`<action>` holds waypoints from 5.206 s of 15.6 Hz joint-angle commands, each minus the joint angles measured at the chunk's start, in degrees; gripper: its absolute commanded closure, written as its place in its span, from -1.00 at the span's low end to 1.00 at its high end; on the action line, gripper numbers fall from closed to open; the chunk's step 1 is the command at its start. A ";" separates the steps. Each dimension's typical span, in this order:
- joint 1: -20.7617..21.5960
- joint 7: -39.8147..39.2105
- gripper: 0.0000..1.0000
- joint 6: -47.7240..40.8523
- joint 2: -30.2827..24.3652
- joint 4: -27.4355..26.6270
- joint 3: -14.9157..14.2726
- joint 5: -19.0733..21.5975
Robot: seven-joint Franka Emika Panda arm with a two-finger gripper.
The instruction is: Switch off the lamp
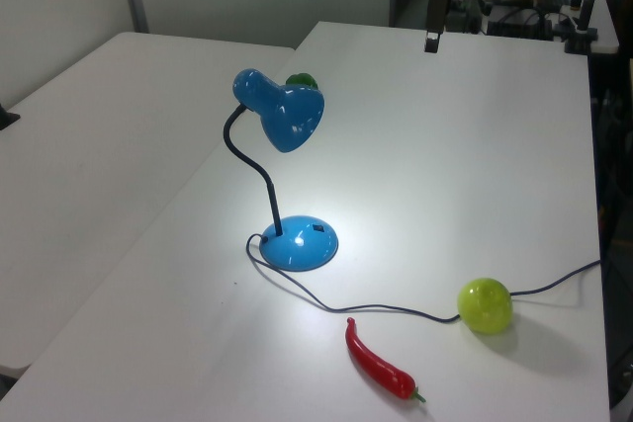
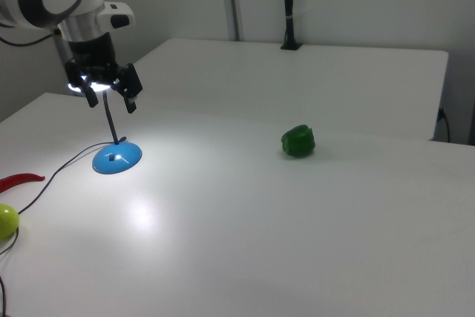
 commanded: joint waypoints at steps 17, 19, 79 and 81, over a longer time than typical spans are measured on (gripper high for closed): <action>-0.34 -6.17 0.23 0.05 -0.47 -0.66 -0.64 0.33; -0.25 -5.74 0.68 0.58 -0.38 -0.75 -0.64 0.24; 5.90 -2.83 1.00 57.96 21.41 -16.22 9.47 1.29; 5.99 -2.83 1.00 59.20 22.29 -16.13 9.47 1.20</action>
